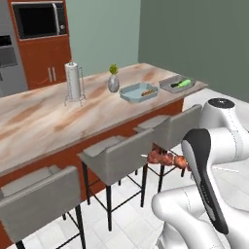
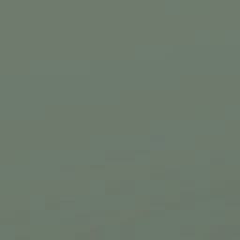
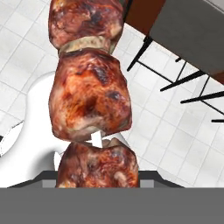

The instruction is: Place the cold items (corn and squash) from the fridge in one tupperware on the dining counter. Place the warm items (hot dog and kebab skewer) in the stove area in another tupperware.

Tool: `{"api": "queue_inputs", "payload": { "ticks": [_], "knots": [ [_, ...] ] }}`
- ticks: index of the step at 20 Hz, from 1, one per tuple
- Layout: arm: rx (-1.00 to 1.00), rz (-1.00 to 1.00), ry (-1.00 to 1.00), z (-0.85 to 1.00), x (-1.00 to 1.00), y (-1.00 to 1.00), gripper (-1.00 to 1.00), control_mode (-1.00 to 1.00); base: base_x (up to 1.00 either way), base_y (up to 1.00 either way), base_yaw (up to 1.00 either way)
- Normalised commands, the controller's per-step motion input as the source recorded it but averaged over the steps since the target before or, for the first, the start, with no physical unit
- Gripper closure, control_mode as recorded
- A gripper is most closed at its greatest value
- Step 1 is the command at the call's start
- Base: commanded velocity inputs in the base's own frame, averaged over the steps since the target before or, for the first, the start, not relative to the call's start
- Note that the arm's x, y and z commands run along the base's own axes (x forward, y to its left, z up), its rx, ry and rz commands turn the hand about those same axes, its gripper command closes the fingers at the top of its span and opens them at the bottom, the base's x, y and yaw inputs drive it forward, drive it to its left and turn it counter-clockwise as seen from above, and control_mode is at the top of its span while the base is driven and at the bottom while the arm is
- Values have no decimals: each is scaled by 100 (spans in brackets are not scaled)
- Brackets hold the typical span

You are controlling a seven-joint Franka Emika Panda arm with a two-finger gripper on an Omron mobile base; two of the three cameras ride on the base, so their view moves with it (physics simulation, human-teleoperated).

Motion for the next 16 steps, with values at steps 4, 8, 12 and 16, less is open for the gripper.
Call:
{"api": "queue_inputs", "payload": {
  "ticks": [4, 8, 12, 16],
  "knots": [
    [0, 0, 0, 0, 0, 0, 100, 100, 45, -100, 38],
    [0, 0, 0, 0, 0, 0, 100, 100, 12, -100, 44],
    [0, 0, 0, 0, 0, 0, 100, 100, 27, -100, 45],
    [0, 0, 0, 0, 0, 0, 100, 100, 49, -63, 32]
  ]
}}
